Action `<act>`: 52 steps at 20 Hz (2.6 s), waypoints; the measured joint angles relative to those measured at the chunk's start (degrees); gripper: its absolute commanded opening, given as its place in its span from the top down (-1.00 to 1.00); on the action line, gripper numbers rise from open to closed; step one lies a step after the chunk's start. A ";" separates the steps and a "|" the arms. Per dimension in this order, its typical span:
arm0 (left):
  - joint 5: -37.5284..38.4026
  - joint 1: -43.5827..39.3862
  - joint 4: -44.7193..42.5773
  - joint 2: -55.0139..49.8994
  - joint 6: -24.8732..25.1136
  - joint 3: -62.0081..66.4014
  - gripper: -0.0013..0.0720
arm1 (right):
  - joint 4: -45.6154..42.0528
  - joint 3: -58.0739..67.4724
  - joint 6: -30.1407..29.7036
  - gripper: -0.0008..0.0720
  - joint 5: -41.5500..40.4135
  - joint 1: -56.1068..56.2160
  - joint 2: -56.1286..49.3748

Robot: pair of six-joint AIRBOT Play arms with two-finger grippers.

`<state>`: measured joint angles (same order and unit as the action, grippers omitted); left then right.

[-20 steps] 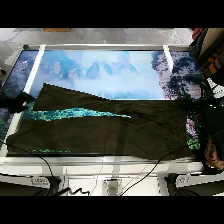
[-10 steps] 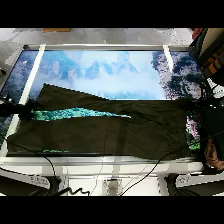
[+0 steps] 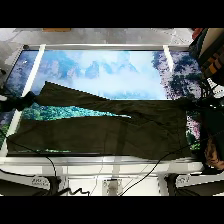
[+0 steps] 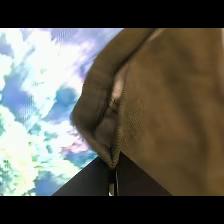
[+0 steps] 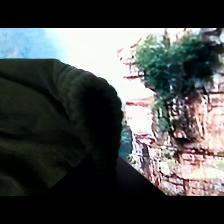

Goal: Fold the clothes and pants, and hang the long-sleeved shirts on hangers.

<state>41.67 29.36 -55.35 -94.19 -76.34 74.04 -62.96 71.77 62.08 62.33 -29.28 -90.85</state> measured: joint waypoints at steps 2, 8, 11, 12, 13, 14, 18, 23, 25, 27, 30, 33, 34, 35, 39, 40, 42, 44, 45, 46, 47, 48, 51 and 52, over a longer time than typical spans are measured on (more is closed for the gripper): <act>0.15 0.28 0.26 5.68 1.01 0.07 0.94 | 0.00 0.00 0.00 0.88 0.07 0.00 0.00; 0.28 1.57 -3.91 26.29 1.99 0.13 0.94 | 0.07 0.00 0.07 0.88 0.22 0.02 0.00; 1.36 1.75 -7.17 32.65 2.19 0.13 0.94 | 0.04 0.00 0.17 0.88 0.57 0.02 0.00; 2.80 1.77 -8.11 33.55 2.16 0.13 0.95 | 0.02 0.00 0.22 0.88 0.63 0.02 0.00; 4.81 1.79 -8.94 33.90 1.73 0.07 0.94 | -0.02 0.00 0.24 0.88 0.68 0.02 0.00; 6.75 1.79 -9.57 33.75 1.31 -0.07 0.94 | -0.04 0.00 0.24 0.88 0.81 0.02 0.00; 9.92 1.44 -10.82 27.98 -0.11 -0.33 0.94 | -0.02 0.00 0.24 0.88 0.81 0.02 0.00; 0.09 -0.17 -1.62 14.93 -0.68 -0.46 0.94 | -0.11 0.00 0.24 0.88 -0.81 0.02 0.00; -5.86 -1.40 5.53 10.71 -0.81 -0.46 0.94 | -0.11 0.00 0.24 0.88 -1.31 0.02 -0.02; -11.65 -3.04 10.27 7.96 -0.63 -0.46 0.94 | -0.11 0.00 0.24 0.88 -1.62 0.02 0.00; -19.78 -6.05 13.94 5.92 2.47 -0.46 -0.29 | -0.11 0.00 0.22 0.88 -2.12 0.02 0.00; -25.73 -8.59 15.34 5.22 9.33 -0.46 -0.96 | -0.11 0.00 0.20 0.88 -2.93 0.02 0.00; -26.45 -9.18 15.61 5.22 12.11 -0.46 -0.92 | -0.11 0.00 0.17 0.88 -3.06 0.02 0.00; -26.38 -9.53 15.72 5.40 14.43 -0.46 -0.68 | -0.11 0.00 0.17 0.88 -3.17 0.02 0.00; -18.82 -8.22 14.03 7.02 18.62 -0.46 0.08 | -0.11 0.00 0.15 0.88 -3.28 0.02 0.00; -15.78 -6.99 12.57 7.28 17.27 -0.46 0.08 | -0.09 0.00 0.15 0.88 -3.21 0.02 0.00; -8.11 -3.69 7.21 7.54 10.88 -0.52 0.00 | -0.09 0.00 0.15 0.88 -2.84 0.02 0.00; -0.70 0.09 0.46 7.65 2.75 -0.66 -0.82 | -0.09 0.00 0.09 0.88 -2.49 0.02 0.00; 2.16 1.66 -1.88 7.63 -0.37 -0.70 -0.98 | -0.09 0.00 0.07 0.88 -2.45 0.02 0.00; 4.55 2.97 -3.56 7.52 -2.97 -0.70 -0.97 | -0.09 0.00 0.04 0.88 -2.38 0.02 0.00; 6.45 3.87 -4.76 7.34 -4.63 -0.72 -0.96 | -0.09 0.00 0.04 0.88 -2.36 0.02 0.00; 7.67 4.55 -5.84 7.04 -6.19 -0.72 -0.96 | -0.09 0.00 0.02 0.88 -2.27 0.02 0.00; 9.60 5.01 -6.97 5.18 -8.72 -0.74 -0.96 | -0.07 0.00 0.00 0.88 -2.19 0.02 0.00; 9.88 4.92 -6.97 4.13 -9.14 -0.74 -0.96 | -0.07 0.00 0.00 0.88 -2.16 0.02 0.00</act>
<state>51.55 34.28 -62.33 -90.06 -85.47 73.30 -63.02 71.77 62.08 60.16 -29.26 -90.85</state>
